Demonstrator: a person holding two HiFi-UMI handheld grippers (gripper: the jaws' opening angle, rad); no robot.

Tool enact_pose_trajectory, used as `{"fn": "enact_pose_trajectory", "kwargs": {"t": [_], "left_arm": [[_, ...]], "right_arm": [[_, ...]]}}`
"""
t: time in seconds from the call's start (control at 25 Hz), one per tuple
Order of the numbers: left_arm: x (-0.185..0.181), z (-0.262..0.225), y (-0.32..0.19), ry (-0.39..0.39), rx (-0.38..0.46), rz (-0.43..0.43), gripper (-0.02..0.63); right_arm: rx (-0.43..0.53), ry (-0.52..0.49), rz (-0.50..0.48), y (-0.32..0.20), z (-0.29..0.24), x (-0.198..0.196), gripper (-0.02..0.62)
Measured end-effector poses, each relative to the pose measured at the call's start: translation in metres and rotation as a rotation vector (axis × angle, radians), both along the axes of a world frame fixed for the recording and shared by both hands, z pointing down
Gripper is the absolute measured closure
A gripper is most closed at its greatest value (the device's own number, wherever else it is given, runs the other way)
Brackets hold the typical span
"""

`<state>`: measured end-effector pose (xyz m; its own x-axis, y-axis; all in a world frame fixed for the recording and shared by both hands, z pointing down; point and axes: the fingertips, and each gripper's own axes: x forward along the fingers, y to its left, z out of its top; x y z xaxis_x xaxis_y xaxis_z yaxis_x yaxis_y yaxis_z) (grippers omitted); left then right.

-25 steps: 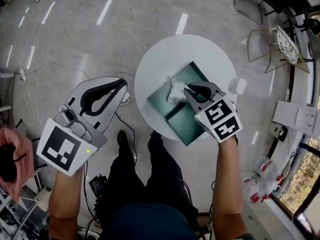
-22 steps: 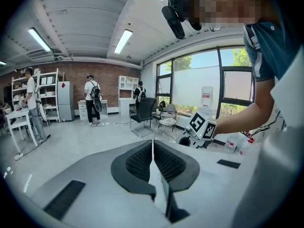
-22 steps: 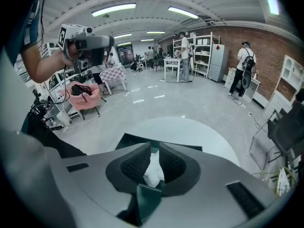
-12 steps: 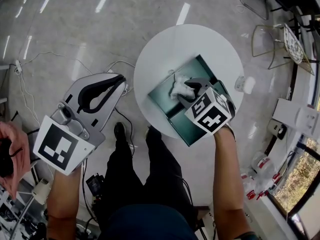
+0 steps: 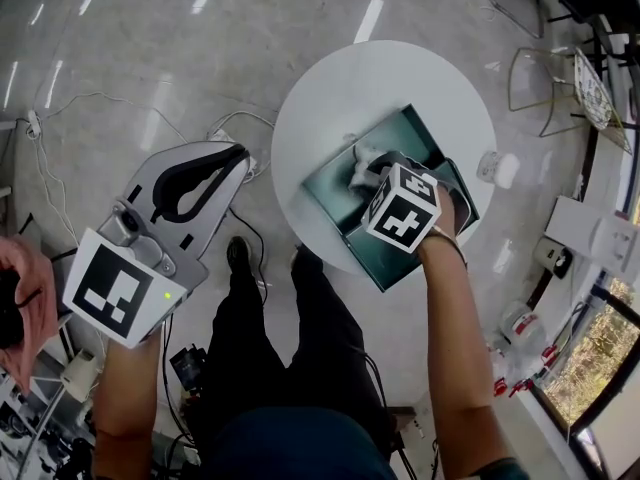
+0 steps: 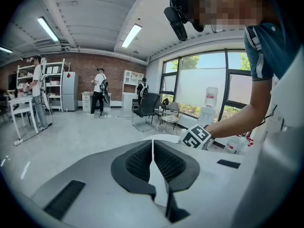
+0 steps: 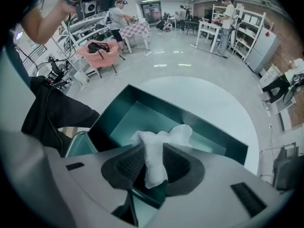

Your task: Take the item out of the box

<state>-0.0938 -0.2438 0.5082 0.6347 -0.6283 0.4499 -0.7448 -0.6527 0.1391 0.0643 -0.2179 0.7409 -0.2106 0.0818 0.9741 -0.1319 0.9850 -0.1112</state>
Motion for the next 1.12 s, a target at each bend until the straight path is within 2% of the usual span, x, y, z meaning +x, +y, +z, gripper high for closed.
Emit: {"fn": "enact_pose_trajectory", "kwargs": {"t": [0.12, 0.44, 0.76, 1.12], "left_arm": [[-0.002, -0.005, 0.001, 0.000, 0.006, 0.001, 0.578], [-0.007, -0.035, 0.006, -0.006, 0.050, 0.004, 0.578], [-0.009, -0.083, 0.008, -0.022, 0.116, 0.032, 0.578], [-0.004, -0.150, 0.023, -0.026, 0.199, 0.053, 0.578]], "right_arm": [[0.017, -0.008, 0.017, -0.003, -0.005, -0.003, 0.522], [0.086, -0.113, 0.163, -0.006, -0.053, -0.002, 0.541], [0.207, -0.337, 0.404, -0.026, -0.153, -0.002, 0.541], [0.363, -0.589, 0.533, -0.031, -0.287, 0.005, 0.541]]}}
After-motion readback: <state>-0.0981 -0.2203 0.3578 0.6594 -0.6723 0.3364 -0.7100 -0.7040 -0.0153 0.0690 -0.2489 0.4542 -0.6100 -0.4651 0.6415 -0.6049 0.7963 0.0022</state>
